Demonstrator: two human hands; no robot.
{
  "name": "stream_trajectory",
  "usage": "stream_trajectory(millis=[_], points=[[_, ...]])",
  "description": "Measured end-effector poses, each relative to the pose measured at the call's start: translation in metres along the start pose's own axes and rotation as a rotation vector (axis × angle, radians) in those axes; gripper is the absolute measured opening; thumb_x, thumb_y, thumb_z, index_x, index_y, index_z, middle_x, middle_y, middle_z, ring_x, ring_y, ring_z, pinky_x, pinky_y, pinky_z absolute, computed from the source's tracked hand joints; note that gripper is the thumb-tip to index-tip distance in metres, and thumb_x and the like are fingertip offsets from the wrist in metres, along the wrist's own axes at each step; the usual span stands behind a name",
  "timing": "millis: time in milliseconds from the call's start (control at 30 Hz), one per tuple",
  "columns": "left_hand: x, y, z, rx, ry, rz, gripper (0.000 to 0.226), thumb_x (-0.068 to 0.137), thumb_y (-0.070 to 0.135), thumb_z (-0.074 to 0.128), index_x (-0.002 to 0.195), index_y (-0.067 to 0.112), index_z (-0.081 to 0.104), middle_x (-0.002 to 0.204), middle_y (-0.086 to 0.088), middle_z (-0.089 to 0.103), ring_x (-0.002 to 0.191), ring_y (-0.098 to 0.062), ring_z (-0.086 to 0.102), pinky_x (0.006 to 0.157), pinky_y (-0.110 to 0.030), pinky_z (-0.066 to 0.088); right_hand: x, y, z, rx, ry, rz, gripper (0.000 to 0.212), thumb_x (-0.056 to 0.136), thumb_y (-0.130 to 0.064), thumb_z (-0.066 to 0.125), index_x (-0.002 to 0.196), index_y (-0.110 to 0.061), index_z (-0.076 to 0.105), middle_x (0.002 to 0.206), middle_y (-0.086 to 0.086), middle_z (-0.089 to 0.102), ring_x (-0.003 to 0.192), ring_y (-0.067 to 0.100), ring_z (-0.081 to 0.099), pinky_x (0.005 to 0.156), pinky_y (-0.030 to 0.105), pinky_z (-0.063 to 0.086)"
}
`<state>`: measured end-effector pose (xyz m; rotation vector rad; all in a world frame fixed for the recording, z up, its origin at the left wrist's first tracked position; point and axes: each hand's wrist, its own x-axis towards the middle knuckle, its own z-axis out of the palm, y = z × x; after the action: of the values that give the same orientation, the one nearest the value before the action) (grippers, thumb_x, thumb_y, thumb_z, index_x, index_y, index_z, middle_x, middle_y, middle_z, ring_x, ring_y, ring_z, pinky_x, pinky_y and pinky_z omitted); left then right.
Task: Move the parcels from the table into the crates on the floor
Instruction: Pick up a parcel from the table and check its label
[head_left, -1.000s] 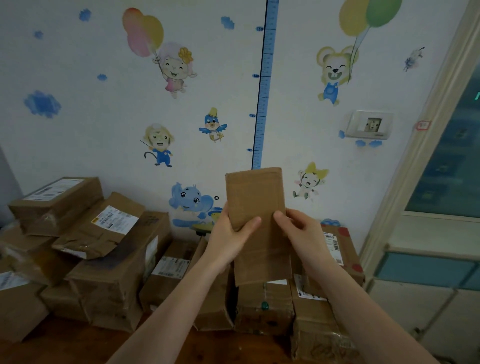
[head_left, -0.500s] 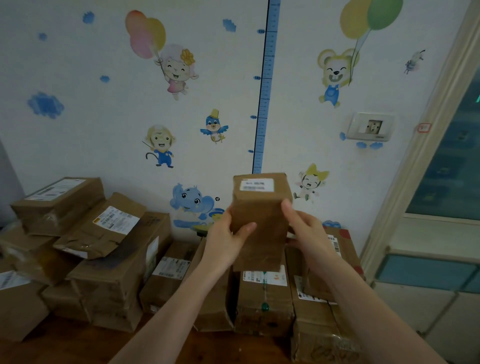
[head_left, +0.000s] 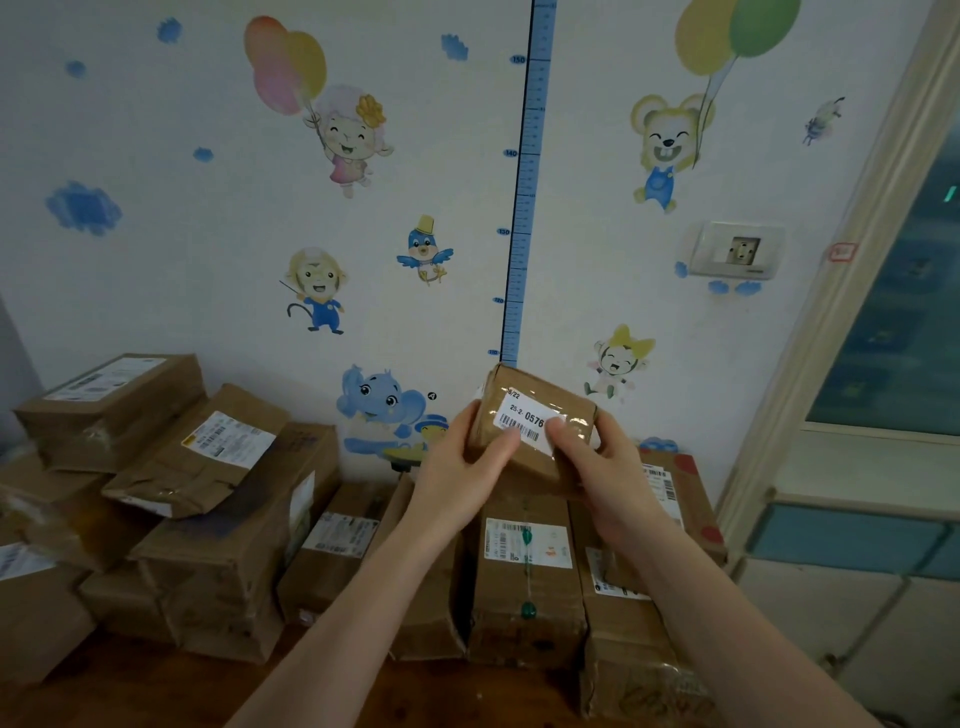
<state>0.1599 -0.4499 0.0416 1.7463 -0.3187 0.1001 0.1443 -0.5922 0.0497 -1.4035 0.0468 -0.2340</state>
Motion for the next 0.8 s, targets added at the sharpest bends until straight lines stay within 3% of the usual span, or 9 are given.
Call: stream_trajectory(millis=[133,233,367,467,567,600,667,733,800], points=[[0.000,-0.004,-0.002,-0.073,0.012,-0.046,0.029,0.085,0.037,0.066,0.107,0.045,0.048,0.103,0.020,0.060,0.097,0.002,0.058,0.076,-0.017,0.047,-0.002,0.006,0.001,-0.017,0.036,-0.023,0.042,0.085,-0.018,0.068,0.122,-0.016,0.048,0.106,0.007,0.065,0.087,0.019,0.069,0.060,0.026,0.058],[0.003,-0.003,-0.005,-0.127,0.011,-0.090,0.051,0.084,0.022,0.069,0.131,0.027,0.049,0.111,0.004,0.063,0.098,-0.008,0.062,0.078,-0.027,0.055,-0.002,0.008,-0.004,-0.081,0.029,0.049,0.042,0.083,-0.024,0.070,0.118,-0.014,0.048,0.103,0.005,0.063,0.087,0.018,0.067,0.061,0.025,0.058],[0.002,-0.007,-0.006,0.075,0.034,-0.024,0.070,0.083,0.012,0.070,0.144,0.017,0.037,0.129,-0.004,0.055,0.112,-0.015,0.057,0.093,-0.038,0.052,0.002,0.011,-0.009,-0.303,0.002,0.093,0.058,0.077,-0.049,0.067,0.115,-0.008,0.055,0.103,0.006,0.065,0.094,0.021,0.065,0.080,0.034,0.056],[-0.001,-0.010,-0.003,0.242,-0.029,0.102,0.069,0.083,0.009,0.069,0.143,0.020,0.037,0.141,-0.003,0.042,0.125,-0.017,0.046,0.102,-0.032,0.045,0.000,0.006,-0.008,-0.319,-0.110,0.146,0.069,0.069,-0.070,0.053,0.113,-0.017,0.062,0.103,0.002,0.069,0.097,0.018,0.065,0.080,0.031,0.053],[-0.005,-0.010,0.002,0.251,-0.096,0.197,0.060,0.085,0.019,0.069,0.139,0.020,0.044,0.142,0.006,0.037,0.129,-0.008,0.039,0.096,-0.010,0.040,0.000,0.004,-0.003,-0.233,-0.108,0.135,0.043,0.088,-0.052,0.054,0.114,-0.019,0.061,0.102,0.002,0.070,0.090,0.016,0.068,0.075,0.029,0.055],[-0.005,-0.009,0.003,0.199,-0.087,0.192,0.056,0.085,0.026,0.069,0.137,0.021,0.047,0.139,0.008,0.040,0.127,-0.006,0.040,0.094,-0.011,0.042,0.000,0.004,-0.002,-0.217,-0.089,0.119,0.034,0.092,-0.040,0.055,0.115,-0.016,0.061,0.099,0.002,0.070,0.085,0.015,0.069,0.069,0.028,0.056],[-0.004,-0.007,0.003,0.094,-0.014,0.155,0.051,0.087,0.034,0.065,0.134,0.023,0.049,0.136,0.008,0.046,0.123,-0.009,0.047,0.094,-0.026,0.050,-0.001,0.006,-0.001,-0.172,-0.062,0.110,0.024,0.095,-0.028,0.054,0.114,-0.014,0.061,0.095,0.004,0.070,0.080,0.016,0.070,0.063,0.027,0.057],[-0.001,-0.006,0.002,0.010,0.060,0.065,0.056,0.089,0.033,0.063,0.139,0.025,0.038,0.131,0.012,0.045,0.119,-0.010,0.050,0.093,-0.037,0.052,-0.005,0.006,0.000,-0.176,-0.065,0.078,0.017,0.095,-0.024,0.054,0.108,-0.017,0.062,0.092,0.002,0.069,0.078,0.015,0.069,0.058,0.023,0.056],[0.001,-0.006,0.001,-0.020,0.096,-0.052,0.059,0.091,0.030,0.060,0.142,0.021,0.032,0.129,0.013,0.045,0.117,-0.012,0.051,0.094,-0.039,0.051,-0.008,0.007,0.001,-0.227,-0.061,-0.002,0.008,0.095,-0.021,0.055,0.097,-0.027,0.061,0.090,-0.002,0.067,0.080,0.014,0.067,0.057,0.018,0.055]])
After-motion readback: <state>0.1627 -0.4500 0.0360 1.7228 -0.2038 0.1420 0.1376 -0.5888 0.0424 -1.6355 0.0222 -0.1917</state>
